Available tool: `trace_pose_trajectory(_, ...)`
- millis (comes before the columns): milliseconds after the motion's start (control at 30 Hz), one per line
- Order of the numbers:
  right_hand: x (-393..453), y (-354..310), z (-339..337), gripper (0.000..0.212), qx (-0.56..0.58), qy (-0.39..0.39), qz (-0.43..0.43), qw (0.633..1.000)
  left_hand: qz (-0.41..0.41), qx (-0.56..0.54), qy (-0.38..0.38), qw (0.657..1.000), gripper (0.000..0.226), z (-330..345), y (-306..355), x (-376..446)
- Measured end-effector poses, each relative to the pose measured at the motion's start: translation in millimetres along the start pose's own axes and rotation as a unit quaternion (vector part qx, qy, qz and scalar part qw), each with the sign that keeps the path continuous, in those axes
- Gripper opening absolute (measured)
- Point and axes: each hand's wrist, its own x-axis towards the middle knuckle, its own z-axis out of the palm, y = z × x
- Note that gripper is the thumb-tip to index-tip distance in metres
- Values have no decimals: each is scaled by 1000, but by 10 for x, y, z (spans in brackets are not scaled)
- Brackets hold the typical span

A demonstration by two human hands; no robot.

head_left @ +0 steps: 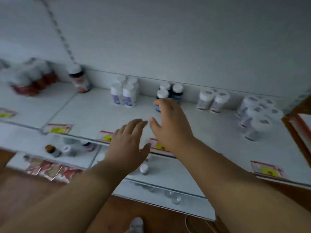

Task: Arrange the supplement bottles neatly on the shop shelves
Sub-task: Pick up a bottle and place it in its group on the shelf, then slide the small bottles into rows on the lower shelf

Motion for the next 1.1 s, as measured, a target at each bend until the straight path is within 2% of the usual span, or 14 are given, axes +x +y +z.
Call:
trace_pose_trajectory(100, -23, -401, 186, 40, 64, -17, -65, 996, -73, 36, 28, 996, 64, -280, -276, -514)
trace_pose_trajectory(167, -6, -813, 370, 38, 118, -75, -125, 982, -185, 40, 57, 980, 64, -474, -450, -946)
trace_pose_trajectory(233, -181, -1198, 550, 33, 155, -144, -148, 966, -256, 52, 56, 964, 69, -617, -592, -1405)
trace_pose_trajectory(300, -480, -1522, 724, 26, 184, -192, -150, 952, -292, 61, 46, 954, 71, -761, -718, -1839)
trace_pose_trajectory(433, -701, -2331, 1039, 28, 226, -232, -203, 924, -351, 92, 95, 927, 61, -1082, -1128, -2520)
trace_pose_trajectory(533, -824, -2879, 1332, 33, 227, -253, -231, 912, -371, 100, 106, 917, 57, -1239, -1465, -2999)
trace_pose_trajectory(633, -913, -3474, 1706, 35, 217, -262, -218, 914, -380, 118, 111, 911, 52, -1551, -1968, -3390)
trace_pose_trajectory(733, -962, -4067, 2136, 33, 220, -248, -218, 918, -389, 118, 97, 908, 58, -1879, -2523, -3728)
trace_pose_trajectory(833, -1135, -4384, 2491, 33, 200, -273, -196, 920, -396, 92, 76, 910, 64, -1970, -2906, -4003)
trace_pose_trajectory(1000, -1015, -4867, 3171, 41, 188, -269, -153, 932, -353, 77, 16, 932, 68, -2183, -3910, -3967)
trace_pose_trajectory(1100, -812, -4954, 3721, 43, 181, -281, -139, 932, -357, 68, 0, 932, 70, -2096, -4457, -3834)
